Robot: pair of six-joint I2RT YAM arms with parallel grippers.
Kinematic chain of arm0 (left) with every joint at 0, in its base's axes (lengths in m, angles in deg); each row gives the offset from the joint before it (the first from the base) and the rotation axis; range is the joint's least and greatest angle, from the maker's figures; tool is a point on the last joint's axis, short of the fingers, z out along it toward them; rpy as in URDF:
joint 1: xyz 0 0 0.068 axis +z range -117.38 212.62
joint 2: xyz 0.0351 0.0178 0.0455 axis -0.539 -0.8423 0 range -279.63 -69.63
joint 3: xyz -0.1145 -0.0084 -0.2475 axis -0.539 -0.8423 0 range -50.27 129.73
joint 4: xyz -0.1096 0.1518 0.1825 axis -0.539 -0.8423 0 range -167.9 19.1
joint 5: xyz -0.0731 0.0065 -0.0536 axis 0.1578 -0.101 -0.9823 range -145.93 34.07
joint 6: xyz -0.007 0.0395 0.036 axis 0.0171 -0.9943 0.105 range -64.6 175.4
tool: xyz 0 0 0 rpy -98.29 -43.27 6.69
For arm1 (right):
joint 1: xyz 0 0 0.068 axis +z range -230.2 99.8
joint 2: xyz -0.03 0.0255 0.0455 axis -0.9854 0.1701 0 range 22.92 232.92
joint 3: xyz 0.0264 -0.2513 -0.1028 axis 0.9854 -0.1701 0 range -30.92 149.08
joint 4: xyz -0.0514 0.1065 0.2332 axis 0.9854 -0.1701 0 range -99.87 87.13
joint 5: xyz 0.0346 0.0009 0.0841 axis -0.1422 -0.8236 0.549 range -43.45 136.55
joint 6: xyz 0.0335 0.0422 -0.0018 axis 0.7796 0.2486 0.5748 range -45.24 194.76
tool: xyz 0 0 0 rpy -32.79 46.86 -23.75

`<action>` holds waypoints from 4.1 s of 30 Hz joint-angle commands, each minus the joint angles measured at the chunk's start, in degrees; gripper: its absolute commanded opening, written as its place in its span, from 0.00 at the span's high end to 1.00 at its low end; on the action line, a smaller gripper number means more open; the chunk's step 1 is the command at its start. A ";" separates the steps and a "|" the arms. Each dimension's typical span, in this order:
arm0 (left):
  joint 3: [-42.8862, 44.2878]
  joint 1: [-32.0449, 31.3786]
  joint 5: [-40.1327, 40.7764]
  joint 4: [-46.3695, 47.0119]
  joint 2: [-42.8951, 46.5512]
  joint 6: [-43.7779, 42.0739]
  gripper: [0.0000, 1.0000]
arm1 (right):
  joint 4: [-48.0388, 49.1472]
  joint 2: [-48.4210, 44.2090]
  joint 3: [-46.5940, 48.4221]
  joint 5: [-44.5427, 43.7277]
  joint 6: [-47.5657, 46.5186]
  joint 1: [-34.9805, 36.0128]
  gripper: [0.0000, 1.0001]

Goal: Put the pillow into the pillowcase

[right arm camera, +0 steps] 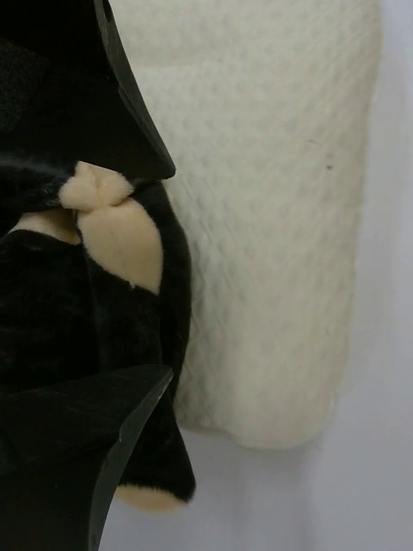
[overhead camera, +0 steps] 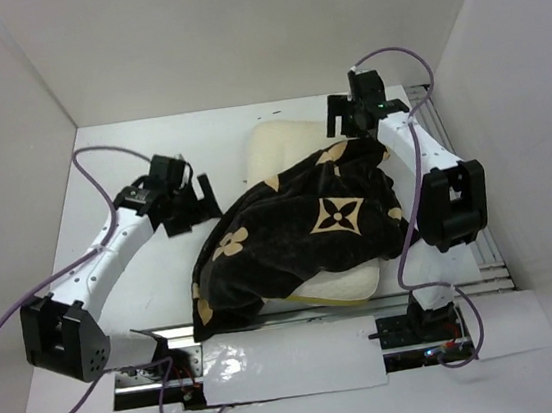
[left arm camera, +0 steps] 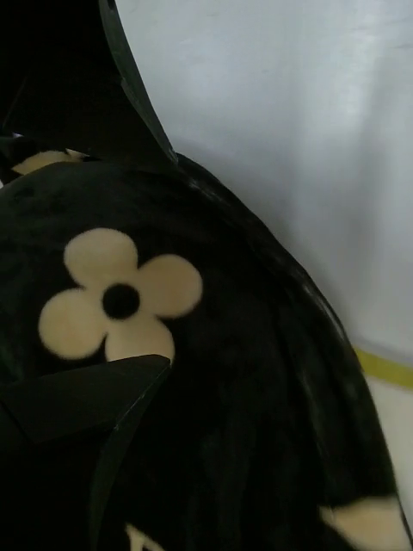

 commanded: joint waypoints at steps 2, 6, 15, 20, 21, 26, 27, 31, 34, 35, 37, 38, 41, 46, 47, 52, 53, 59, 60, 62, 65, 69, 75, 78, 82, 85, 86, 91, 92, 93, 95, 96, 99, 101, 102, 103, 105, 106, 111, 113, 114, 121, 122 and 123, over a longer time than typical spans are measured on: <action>-12.75 -0.83 -1.46 -3.22 8.88 8.15 0.00 | -0.91 -1.52 -2.56 7.71 -0.89 -0.64 0.06; -22.16 -1.89 -2.25 -3.55 16.03 13.95 0.00 | -1.07 -1.00 -3.90 3.09 -3.96 1.11 0.07; -34.74 1.53 -1.89 -3.13 16.04 25.65 0.13 | 0.94 0.67 -4.95 -6.18 -4.94 5.77 0.07; -38.43 0.84 -3.21 -2.25 14.10 28.63 0.19 | 0.94 1.38 -5.48 -4.94 -3.45 5.25 0.07; -39.05 0.83 -2.52 -2.25 14.10 28.64 0.20 | 0.94 1.38 -6.18 -4.94 -3.44 5.77 0.07; -39.58 0.30 -0.31 -3.30 15.42 29.26 0.33 | 1.47 3.22 -5.58 -4.42 -2.74 6.30 0.19; -39.58 0.30 -0.31 -3.30 15.42 29.26 0.33 | 0.43 3.92 -4.70 -4.41 -2.22 6.30 0.28; -39.58 -0.49 -0.84 -4.96 15.85 29.26 0.27 | -0.11 4.45 -4.69 -3.80 -1.60 6.30 1.00; -35.90 -1.19 2.14 -7.68 19.36 29.26 0.03 | 1.82 1.73 -6.10 -5.10 -0.81 6.30 1.00; -34.24 -1.19 3.10 -9.09 21.73 29.26 0.00 | 2.43 1.03 -6.10 -6.07 -0.81 6.30 1.00; -29.05 -1.19 6.78 -11.99 23.85 29.87 0.00 | 3.22 -1.69 -6.10 -9.58 1.56 4.73 1.00; -27.73 -1.19 8.02 -14.35 24.90 29.87 0.00 | 3.75 -2.74 -6.10 -12.47 1.57 3.85 1.00; -26.13 -0.49 9.88 -14.38 27.37 28.56 0.00 | 4.90 -6.26 -5.93 -14.34 2.62 -1.86 1.00; -30.08 1.45 7.35 -14.99 24.93 26.71 0.00 | 3.84 -8.29 -3.81 -10.22 2.63 -10.56 1.00; -31.05 1.45 6.55 -14.30 24.39 26.71 0.00 | 4.63 -8.90 -3.81 -8.21 2.62 -11.10 1.00; -37.11 -0.66 0.65 -3.41 25.00 22.75 0.03 | 4.64 -7.60 -3.81 -4.24 1.39 -11.63 1.00; -37.12 -0.66 0.65 -0.95 25.00 22.06 0.03 | 4.64 -7.59 -3.81 -2.76 0.87 -11.63 1.00; -36.59 -1.28 6.80 1.26 20.27 23.81 0.00 | 4.64 -7.06 -3.81 -1.42 0.86 -11.10 1.00; -36.59 -1.28 6.80 2.40 19.12 23.81 0.00 | 4.64 -7.67 -3.81 -1.42 0.86 -11.10 1.00; -36.59 -1.28 7.33 3.29 14.91 23.81 0.02 | 4.64 -8.20 -3.81 -1.42 0.34 -11.10 1.00; -36.07 -1.80 7.33 4.87 9.54 24.34 0.13 | 4.64 -8.82 -3.81 -1.42 0.34 -11.10 1.00; -34.93 -3.21 9.09 5.49 5.59 25.83 0.34 | 5.25 -10.05 -4.43 -0.64 0.34 -11.63 1.00; -27.20 -4.27 15.85 6.19 2.50 26.71 1.00 | 7.89 -13.47 -4.43 3.41 -0.45 -11.63 1.00; -15.71 -3.74 22.84 2.69 2.50 24.35 1.00 | 8.59 -15.32 -1.89 3.41 -2.98 -11.63 1.00; 2.92 -3.74 36.22 -1.72 6.18 17.67 1.00 | 8.60 -18.48 4.26 3.33 -4.76 -11.63 1.00; 16.98 -2.34 45.37 -1.72 9.44 11.78 1.00 | 7.89 -22.08 9.80 -1.06 -5.55 -11.63 1.00; 20.33 -1.81 46.95 -1.72 10.14 9.94 1.00 | 7.89 -23.31 11.03 -3.33 -5.55 -11.63 1.00; 32.48 0.04 52.77 12.81 17.43 -7.78 1.00 | 10.52 -31.39 19.63 -7.84 -7.12 -11.63 1.00; 32.49 0.04 51.64 17.22 20.84 -11.49 1.00 | 10.52 -32.02 20.96 -7.84 -8.09 -11.63 1.00; 31.79 0.04 50.85 21.96 22.35 -15.87 1.00 | 11.05 -32.54 22.63 -6.18 -8.71 -11.63 1.00; 33.18 0.04 53.62 30.05 23.77 -25.03 1.00 | 9.39 -32.55 29.28 -4.94 -9.33 -11.63 1.00; 34.41 0.04 55.22 32.18 23.77 -28.10 1.00 | 9.38 -32.55 31.06 -3.20 -9.33 -11.63 1.00; 36.88 -1.45 57.43 43.05 25.88 -40.24 1.00 | 12.36 -33.86 34.68 0.41 -9.33 -11.63 1.00; 40.82 -2.06 55.16 43.10 27.02 -43.41 1.00 | 15.60 -35.18 35.21 2.35 -8.63 -11.63 1.00; 42.23 -2.07 54.54 43.10 27.02 -43.95 1.00 | 16.49 -35.19 35.21 3.58 -7.76 -11.63 1.00; 43.46 -2.07 54.01 44.15 27.02 -44.65 1.00 | 17.02 -35.19 36.00 6.63 -6.97 -11.63 1.00; 44.71 -2.60 54.00 46.35 27.55 -47.81 1.00 | 18.43 -35.19 36.00 12.08 -4.16 -12.85 1.00; 44.71 -2.60 53.48 47.57 27.55 -49.21 1.00 | 19.22 -34.40 36.00 13.94 -3.10 -12.86 1.00; 42.43 -6.89 60.74 66.36 23.08 -70.37 1.00 | 24.22 -29.65 32.51 24.05 6.48 -16.54 1.00; 38.67 -10.83 61.65 72.52 20.18 -77.49 1.00 | 27.64 -29.13 27.50 29.94 9.72 -16.55 1.00; 36.73 -12.16 62.34 76.38 19.56 -84.05 1.00 | 32.01 -29.12 21.47 31.87 13.40 -16.55 1.00; 21.78 -12.19 63.49 87.61 16.04 -85.25 1.00 | 29.34 -23.07 4.56 16.65 -5.13 13.50 1.00; 21.77 -10.35 63.49 81.57 15.43 -78.65 1.00 | 29.33 -21.58 3.84 7.72 -7.37 17.16 1.00; 23.16 -5.02 63.49 64.02 14.46 -71.01 1.00 | 28.38 -17.65 3.84 4.85 -9.22 19.55 1.00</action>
